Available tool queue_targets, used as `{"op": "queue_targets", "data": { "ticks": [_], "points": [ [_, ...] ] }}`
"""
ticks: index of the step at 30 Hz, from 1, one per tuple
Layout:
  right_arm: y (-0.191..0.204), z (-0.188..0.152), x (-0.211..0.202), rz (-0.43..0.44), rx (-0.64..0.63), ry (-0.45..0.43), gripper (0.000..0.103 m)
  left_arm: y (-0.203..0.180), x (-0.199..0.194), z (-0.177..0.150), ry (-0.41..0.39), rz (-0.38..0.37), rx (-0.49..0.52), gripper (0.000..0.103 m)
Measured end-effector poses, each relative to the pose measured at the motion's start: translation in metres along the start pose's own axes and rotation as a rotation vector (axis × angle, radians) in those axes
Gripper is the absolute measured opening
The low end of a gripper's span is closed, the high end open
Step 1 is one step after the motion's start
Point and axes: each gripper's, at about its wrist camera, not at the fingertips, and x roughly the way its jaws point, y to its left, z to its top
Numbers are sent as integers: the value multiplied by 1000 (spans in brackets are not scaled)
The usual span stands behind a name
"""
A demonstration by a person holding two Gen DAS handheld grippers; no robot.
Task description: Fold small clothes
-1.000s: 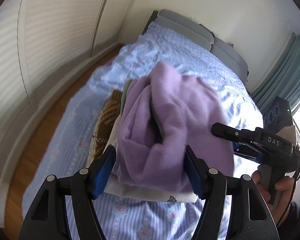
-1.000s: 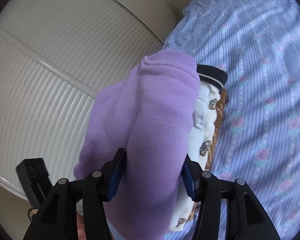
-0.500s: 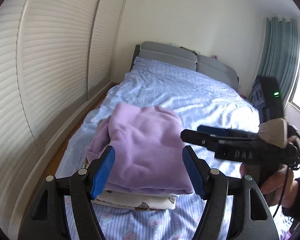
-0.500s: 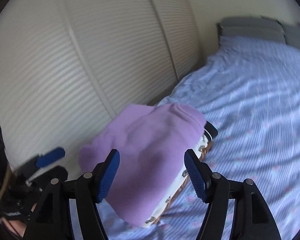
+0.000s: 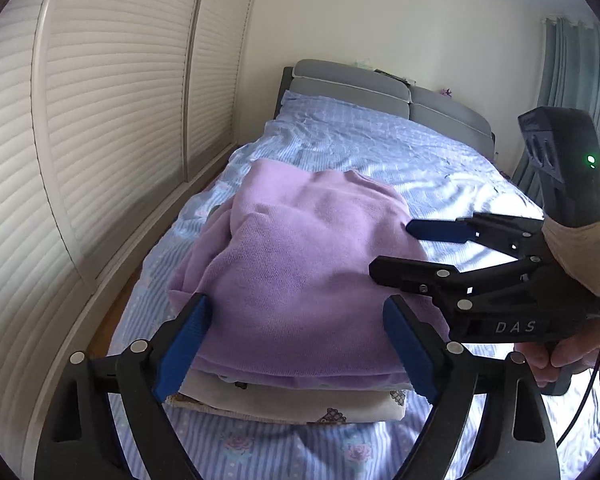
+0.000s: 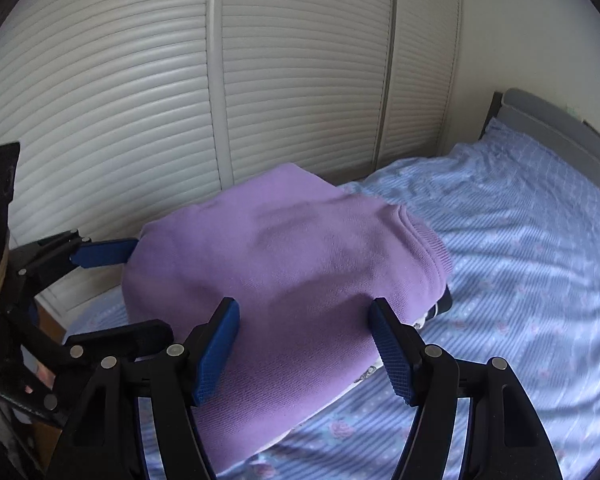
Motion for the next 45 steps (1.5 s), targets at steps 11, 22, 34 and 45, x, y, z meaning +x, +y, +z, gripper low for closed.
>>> {"op": "queue_targets", "data": {
  "ticks": [11,22,34,45],
  "points": [
    [5,-10,-44,-78,58,-88,71,-36,-42,-1,-71,67,43,93],
    [-4,-116,-221,-197,247,-271,71,-131,-146,-38,-120,95,50,93],
    [0,-294,-418,-445,400,-286,74,-301,-233,-133,-131,61,124,96],
    [21,-403,-534,-708,490,-361,94,-405,-270,-208,-165,11,187,103]
  ]
}}
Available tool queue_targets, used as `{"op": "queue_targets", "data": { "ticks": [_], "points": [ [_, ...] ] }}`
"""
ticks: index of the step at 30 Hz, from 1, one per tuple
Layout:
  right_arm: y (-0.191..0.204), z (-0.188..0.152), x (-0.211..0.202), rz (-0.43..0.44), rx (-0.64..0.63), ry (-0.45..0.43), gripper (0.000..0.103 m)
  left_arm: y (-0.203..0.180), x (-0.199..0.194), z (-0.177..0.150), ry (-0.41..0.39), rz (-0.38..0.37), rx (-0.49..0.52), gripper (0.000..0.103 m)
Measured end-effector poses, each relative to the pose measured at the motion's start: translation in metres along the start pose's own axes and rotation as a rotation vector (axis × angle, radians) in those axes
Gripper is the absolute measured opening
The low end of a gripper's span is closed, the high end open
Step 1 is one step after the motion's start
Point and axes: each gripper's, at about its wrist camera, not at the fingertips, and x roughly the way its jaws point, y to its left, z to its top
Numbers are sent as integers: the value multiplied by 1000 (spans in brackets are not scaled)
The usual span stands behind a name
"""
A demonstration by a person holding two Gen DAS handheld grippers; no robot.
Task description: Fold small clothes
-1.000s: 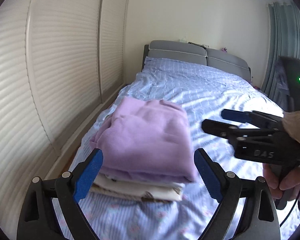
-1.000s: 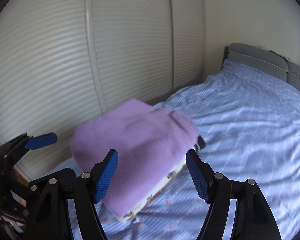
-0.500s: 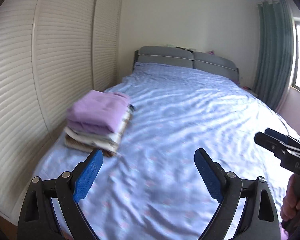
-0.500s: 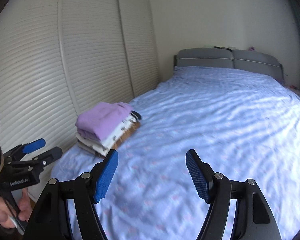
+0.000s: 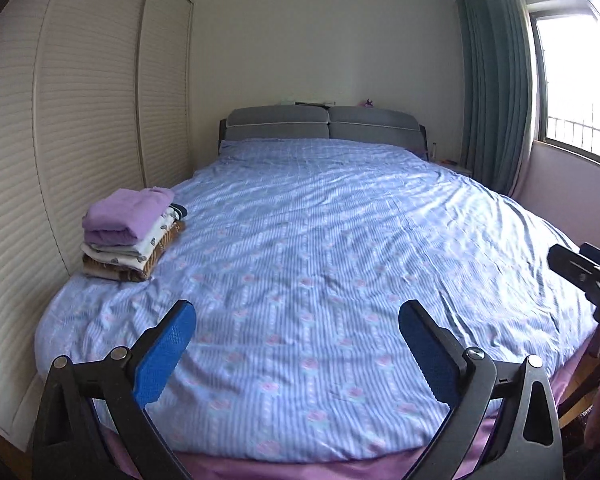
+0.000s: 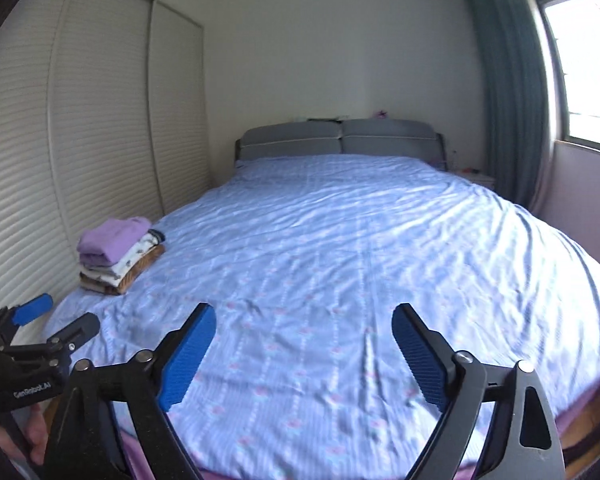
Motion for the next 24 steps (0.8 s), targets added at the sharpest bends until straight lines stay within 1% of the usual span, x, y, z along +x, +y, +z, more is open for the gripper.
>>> {"op": "queue_targets", "data": {
  "ticks": [4,7,10,12,15,17,19,24],
  "points": [
    [-14,-19,-23,-47,-25,-1,94,-9,-16,-15,-13,16,-1,103],
    [-18,-36,-41,-73,-44,-25,94,-8,-26,-25,-27,30,-9,103],
    [-17,-34,-49,-51,-57,-28,94,-8,-31,-31,-34,40,-20,103],
    [-14,-35,-55,-60,-72,-50,94,-8,-33,-33,-31,45,-22,103],
    [-12,-37,-60,-79,-81,-82,95,-10,-41,-38,-65,56,-19,103],
    [-12,-38,-57,-73,-72,-64,95,-12,-42,-41,-73,54,-13,103],
    [-12,-39,-55,-69,-68,-49,95,-12,-41,-42,-64,39,-17,103],
    [-9,-44,-50,-58,-72,-26,95,-10,-39,-43,-61,41,-30,103]
  ]
}}
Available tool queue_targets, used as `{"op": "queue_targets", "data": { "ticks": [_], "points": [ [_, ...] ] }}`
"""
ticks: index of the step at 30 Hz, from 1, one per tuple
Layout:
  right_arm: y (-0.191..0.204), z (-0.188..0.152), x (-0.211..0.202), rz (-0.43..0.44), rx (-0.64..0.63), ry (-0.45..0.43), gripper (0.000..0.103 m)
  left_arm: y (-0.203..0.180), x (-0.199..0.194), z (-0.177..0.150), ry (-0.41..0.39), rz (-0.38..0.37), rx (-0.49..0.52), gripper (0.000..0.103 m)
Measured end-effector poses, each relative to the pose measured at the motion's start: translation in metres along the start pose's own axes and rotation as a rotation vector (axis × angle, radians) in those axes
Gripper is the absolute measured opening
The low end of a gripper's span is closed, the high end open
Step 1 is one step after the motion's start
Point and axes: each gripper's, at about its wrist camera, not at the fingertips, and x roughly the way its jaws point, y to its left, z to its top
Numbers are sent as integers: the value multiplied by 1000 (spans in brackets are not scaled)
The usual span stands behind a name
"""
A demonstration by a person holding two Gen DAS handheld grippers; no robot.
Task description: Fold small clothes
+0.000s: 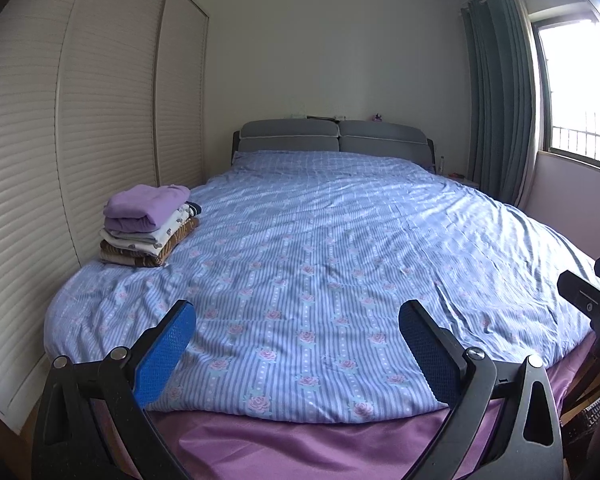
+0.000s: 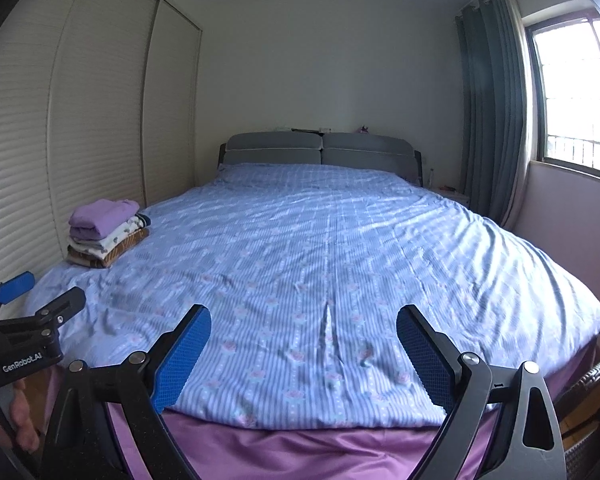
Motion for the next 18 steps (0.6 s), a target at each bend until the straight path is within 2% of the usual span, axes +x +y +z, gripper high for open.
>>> {"op": "queue_targets", "data": {
  "ticks": [11,18],
  "points": [
    [-5,-5,5,-7,16,14,95,2,5,-3,20,1,-9,103],
    [-4,-4,2,-10,9,2,95,1,3,-2,6,-1,1,103]
  ]
}}
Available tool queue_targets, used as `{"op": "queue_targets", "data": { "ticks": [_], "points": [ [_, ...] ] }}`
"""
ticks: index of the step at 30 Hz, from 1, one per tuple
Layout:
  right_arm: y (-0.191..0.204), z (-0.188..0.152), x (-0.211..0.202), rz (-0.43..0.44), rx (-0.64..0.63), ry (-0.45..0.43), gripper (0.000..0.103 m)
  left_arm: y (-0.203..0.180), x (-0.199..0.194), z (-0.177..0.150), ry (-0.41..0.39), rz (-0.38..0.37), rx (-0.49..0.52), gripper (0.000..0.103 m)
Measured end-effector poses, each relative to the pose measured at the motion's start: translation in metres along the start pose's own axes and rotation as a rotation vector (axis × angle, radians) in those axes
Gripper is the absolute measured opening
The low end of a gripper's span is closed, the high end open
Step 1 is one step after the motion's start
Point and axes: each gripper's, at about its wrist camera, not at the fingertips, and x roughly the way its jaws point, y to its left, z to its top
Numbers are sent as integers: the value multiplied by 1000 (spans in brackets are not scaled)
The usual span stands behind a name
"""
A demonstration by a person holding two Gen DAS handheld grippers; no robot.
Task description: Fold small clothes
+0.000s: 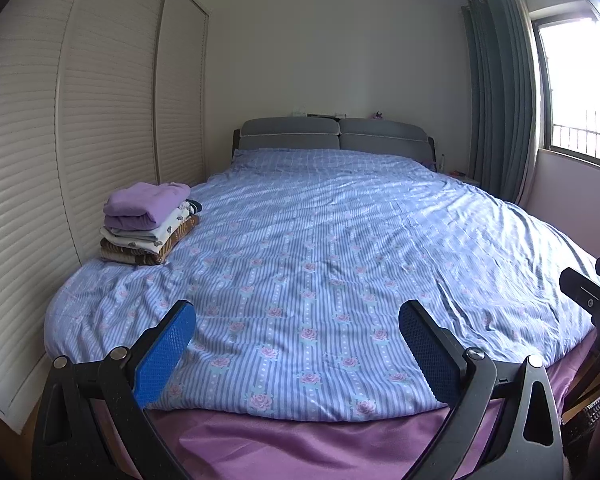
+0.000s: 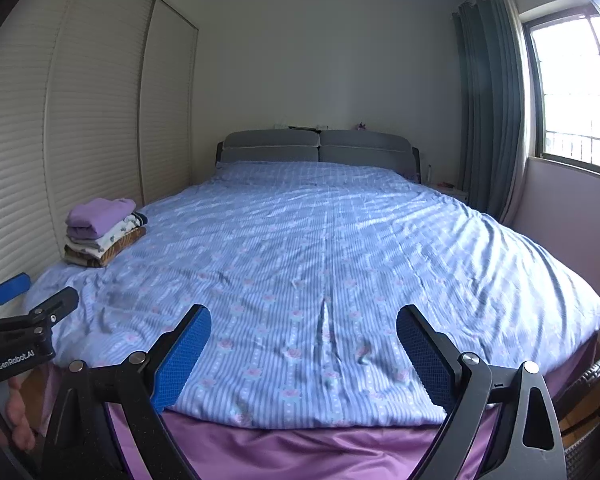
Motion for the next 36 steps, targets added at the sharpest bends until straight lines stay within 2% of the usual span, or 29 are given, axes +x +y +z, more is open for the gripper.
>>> {"op": "queue_targets", "data": {
  "ticks": [36],
  "points": [
    [0,0,1,0,4,9,95,-1,-4,2,-8,-9,5,103]
  ]
}}
